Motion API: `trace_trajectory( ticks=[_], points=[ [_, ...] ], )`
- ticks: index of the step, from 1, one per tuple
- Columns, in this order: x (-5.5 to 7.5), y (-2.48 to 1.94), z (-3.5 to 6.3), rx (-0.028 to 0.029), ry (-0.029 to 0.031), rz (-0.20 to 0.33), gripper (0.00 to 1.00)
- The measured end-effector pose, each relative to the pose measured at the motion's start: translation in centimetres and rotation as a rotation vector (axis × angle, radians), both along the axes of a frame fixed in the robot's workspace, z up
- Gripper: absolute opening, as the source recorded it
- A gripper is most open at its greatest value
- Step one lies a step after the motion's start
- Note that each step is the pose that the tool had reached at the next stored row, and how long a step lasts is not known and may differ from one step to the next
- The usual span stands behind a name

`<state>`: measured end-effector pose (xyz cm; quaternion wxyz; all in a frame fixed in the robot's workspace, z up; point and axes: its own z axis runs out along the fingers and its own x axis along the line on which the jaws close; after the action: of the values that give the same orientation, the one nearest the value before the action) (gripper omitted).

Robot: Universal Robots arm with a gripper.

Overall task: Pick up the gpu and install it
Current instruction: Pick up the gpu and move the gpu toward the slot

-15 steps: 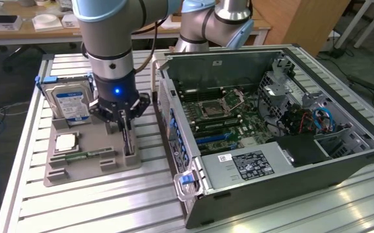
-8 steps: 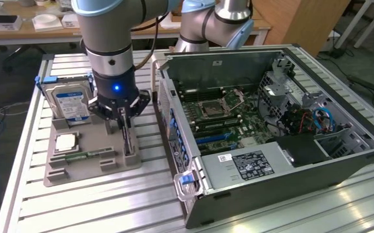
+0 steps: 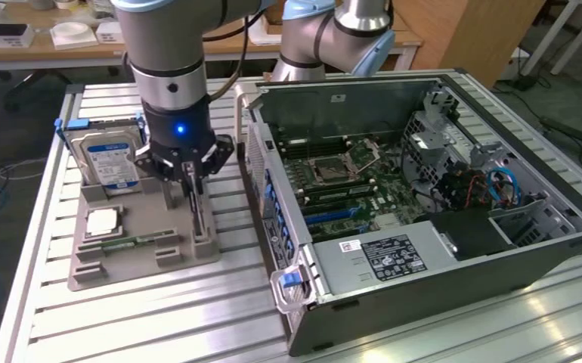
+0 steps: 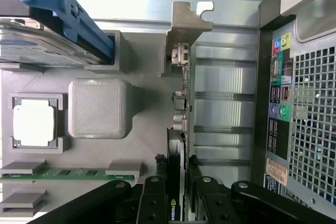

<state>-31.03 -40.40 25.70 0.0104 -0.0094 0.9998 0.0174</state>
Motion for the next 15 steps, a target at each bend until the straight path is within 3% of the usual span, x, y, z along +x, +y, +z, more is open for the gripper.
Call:
trace_trajectory(
  ticks=[15],
  points=[
    [0.0,0.00,2.08,0.0000,0.0000,0.000,0.26]
  ],
)
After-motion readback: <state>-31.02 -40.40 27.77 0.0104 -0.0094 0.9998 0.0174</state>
